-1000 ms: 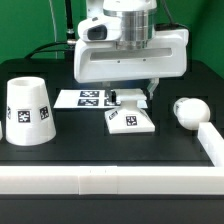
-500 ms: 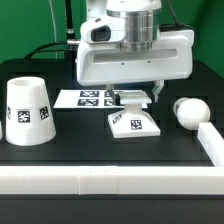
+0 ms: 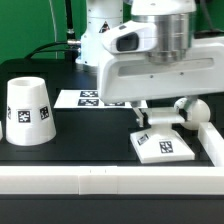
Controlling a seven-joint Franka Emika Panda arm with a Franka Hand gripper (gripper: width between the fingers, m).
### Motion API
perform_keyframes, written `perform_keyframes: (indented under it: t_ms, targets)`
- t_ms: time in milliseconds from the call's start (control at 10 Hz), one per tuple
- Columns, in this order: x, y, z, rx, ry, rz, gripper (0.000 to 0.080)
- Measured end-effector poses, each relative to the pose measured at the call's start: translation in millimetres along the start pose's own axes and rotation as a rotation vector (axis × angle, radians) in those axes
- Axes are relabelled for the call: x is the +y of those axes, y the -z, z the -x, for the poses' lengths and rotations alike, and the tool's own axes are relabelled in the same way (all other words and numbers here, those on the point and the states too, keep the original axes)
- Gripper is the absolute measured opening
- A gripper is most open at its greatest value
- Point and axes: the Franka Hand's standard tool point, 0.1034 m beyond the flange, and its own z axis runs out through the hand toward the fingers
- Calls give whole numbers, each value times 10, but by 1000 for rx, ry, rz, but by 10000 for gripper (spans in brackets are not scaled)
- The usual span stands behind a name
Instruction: Assemble lamp
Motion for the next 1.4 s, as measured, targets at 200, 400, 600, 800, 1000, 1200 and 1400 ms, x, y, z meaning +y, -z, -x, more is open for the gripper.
perform_keyframes:
  t_ms: [200,400,600,800,1000,1200,1400]
  targets:
    - [-75,-13,-218,17,-9,-4,534]
    - [-180,-23,-396,25,-68,-9,534]
    - [-183,-26,-495,26,-126,-7,534]
    - [-180,-13,-543,22,-140,-6,534]
    - [-176,-12,-544,22,-130,-6,534]
    - [-178,-16,-540,21,-130,-6,621]
    - [-178,-17,-539,21,-130,-6,683]
